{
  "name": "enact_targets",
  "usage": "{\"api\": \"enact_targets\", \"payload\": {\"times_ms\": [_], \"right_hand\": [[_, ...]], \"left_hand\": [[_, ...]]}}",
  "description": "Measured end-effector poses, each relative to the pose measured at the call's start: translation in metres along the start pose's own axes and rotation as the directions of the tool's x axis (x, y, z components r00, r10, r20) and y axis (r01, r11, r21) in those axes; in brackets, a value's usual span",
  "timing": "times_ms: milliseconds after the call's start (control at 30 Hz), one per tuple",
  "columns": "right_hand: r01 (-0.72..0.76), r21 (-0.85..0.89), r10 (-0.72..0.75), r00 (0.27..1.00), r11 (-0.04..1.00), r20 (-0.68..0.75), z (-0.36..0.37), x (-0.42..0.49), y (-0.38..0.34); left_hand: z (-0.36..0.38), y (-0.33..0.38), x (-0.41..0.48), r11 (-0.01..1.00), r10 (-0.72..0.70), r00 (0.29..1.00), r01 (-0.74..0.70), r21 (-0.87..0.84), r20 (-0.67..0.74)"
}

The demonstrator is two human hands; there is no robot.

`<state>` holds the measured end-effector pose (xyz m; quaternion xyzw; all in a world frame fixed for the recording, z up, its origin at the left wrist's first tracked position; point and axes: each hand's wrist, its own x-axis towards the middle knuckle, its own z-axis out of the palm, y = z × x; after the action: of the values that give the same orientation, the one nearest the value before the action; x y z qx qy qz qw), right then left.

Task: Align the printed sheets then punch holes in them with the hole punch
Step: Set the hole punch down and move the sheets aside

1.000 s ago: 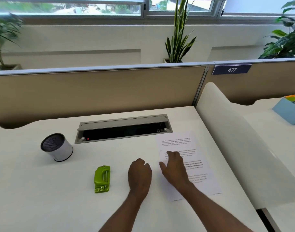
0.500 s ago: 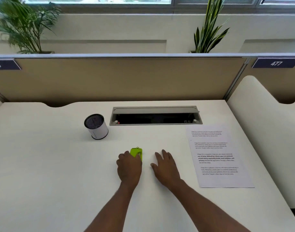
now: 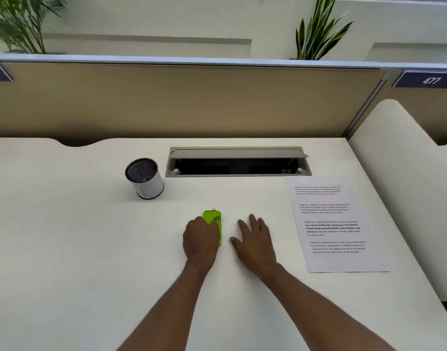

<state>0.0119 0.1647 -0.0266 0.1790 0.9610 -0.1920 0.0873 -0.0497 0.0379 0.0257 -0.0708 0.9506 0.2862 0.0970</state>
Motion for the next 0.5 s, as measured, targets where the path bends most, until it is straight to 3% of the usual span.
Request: {"api": "enact_targets", "payload": {"times_ms": [133, 500], "right_hand": [[0.006, -0.009, -0.006, 1.000, 1.000, -0.002, 0.000, -0.001, 0.000], [0.016, 0.002, -0.016, 1.000, 1.000, 0.020, -0.005, 0.000, 0.002]], "left_hand": [[0.001, 0.000, -0.003, 0.998, 0.037, 0.999, -0.038, 0.060, 0.008], [-0.014, -0.010, 0.007, 1.000, 0.030, 0.999, -0.030, 0.002, -0.013]]}}
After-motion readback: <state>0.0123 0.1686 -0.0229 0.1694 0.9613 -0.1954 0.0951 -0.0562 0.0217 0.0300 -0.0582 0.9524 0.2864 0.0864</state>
